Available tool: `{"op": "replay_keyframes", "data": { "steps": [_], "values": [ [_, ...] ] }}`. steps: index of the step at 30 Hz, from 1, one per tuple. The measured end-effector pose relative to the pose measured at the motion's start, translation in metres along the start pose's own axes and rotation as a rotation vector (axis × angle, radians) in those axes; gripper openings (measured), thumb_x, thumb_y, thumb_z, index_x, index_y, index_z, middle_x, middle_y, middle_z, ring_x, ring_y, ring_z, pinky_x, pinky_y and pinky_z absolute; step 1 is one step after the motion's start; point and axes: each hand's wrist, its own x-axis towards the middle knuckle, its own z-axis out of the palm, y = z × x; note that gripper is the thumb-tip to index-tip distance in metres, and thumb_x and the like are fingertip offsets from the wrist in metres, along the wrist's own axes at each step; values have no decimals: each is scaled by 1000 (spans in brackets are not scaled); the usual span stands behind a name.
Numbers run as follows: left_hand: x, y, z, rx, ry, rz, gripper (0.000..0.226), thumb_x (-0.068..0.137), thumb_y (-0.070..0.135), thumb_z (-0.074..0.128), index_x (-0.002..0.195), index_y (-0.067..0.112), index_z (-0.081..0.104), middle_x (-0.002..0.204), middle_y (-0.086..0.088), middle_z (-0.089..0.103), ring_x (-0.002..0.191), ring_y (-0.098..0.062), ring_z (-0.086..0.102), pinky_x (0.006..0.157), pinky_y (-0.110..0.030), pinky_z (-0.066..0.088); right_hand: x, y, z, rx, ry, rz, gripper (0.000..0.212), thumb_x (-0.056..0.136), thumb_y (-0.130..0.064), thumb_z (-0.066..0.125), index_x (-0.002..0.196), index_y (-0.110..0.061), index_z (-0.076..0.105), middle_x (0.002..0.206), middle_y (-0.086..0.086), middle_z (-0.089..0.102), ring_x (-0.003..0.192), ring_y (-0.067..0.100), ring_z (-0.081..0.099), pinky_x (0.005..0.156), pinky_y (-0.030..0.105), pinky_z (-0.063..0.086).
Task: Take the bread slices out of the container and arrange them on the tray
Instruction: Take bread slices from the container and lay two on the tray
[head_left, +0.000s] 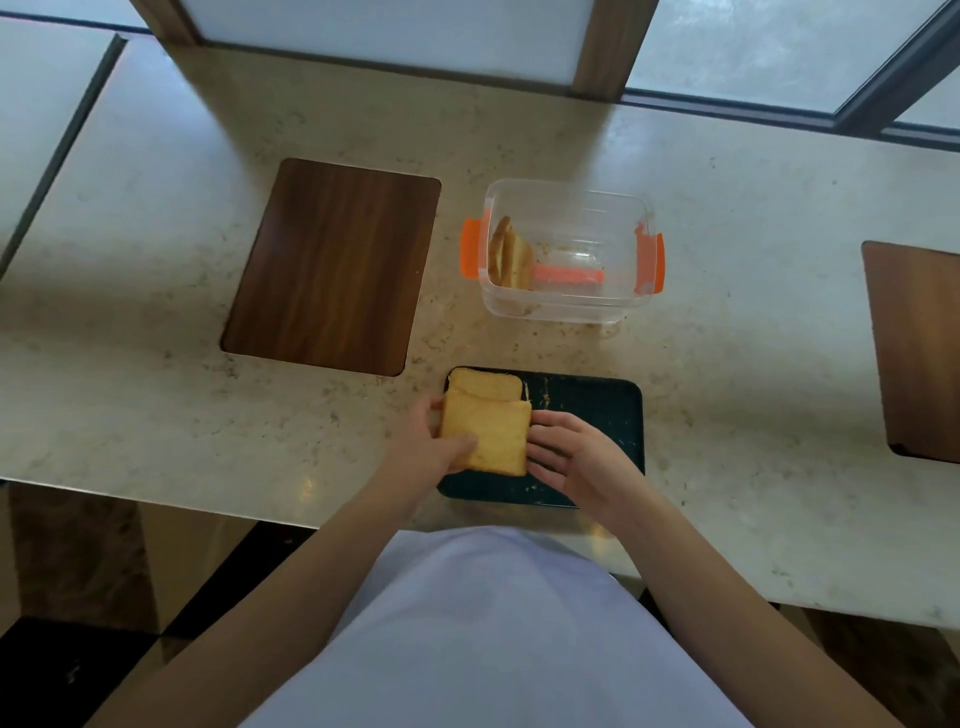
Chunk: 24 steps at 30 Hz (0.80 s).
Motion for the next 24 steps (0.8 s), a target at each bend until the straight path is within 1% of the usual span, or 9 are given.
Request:
{"op": "replay_keyframes", "data": {
  "steps": [3,7,10,12,14,18,20,22,24],
  "values": [
    [1,-12,6,144,-18,51,49,86,11,75,123,23,44,119,-2,57,101,-19,61,84,-40,59,3,5,0,-122,36,-9,34,92,-7,68,124,-19,67,112,4,80,105,19,75,88,35,60],
    [6,-22,11,330,-53,64,40,81,12,76,112,21,53,112,-4,63,90,-10,59,66,-21,46,9,16,-1,-251,117,-19,36,93,-9,69,127,-20,63,123,6,72,110,21,72,91,36,61],
    [10,-25,11,359,-56,50,38,83,11,73,116,19,56,112,-4,64,85,-6,56,61,-18,41,11,21,-2,-310,131,-20,35,94,-10,68,127,-21,63,124,5,70,112,19,69,93,35,59],
    [12,-25,10,328,-30,21,50,84,11,72,129,14,52,112,-4,61,89,-11,57,60,-18,41,12,24,-3,-344,124,-10,33,94,-10,67,126,-20,63,123,5,70,110,18,69,91,33,59],
    [14,-25,10,303,-1,-2,59,83,13,73,135,11,45,105,-2,58,87,-13,56,59,-21,41,11,26,-4,-371,124,-8,33,95,-11,66,128,-19,62,121,5,70,109,18,69,87,31,60],
    [17,-29,5,360,6,-7,55,82,17,72,127,14,41,96,-3,57,79,-11,55,60,-25,44,11,26,-5,-445,135,4,29,99,-16,61,129,-17,61,115,6,71,105,17,70,78,27,60],
    [17,-32,2,425,-2,11,50,82,17,70,124,14,42,92,-3,59,75,-11,55,62,-29,46,12,26,-4,-505,133,24,28,100,-18,60,129,-17,62,113,8,71,103,19,70,80,30,62],
    [17,-34,-2,492,-21,41,53,82,16,67,128,16,41,90,-6,62,72,-13,57,61,-30,48,13,26,-2,-560,129,35,30,100,-18,60,130,-16,61,112,9,71,103,21,70,82,31,63],
    [15,-35,-6,535,-42,73,59,81,14,65,134,19,39,89,-8,66,73,-15,62,62,-32,50,15,27,-1,-593,132,39,32,100,-19,60,132,-16,61,110,7,71,101,19,70,79,28,62]
  ]
}}
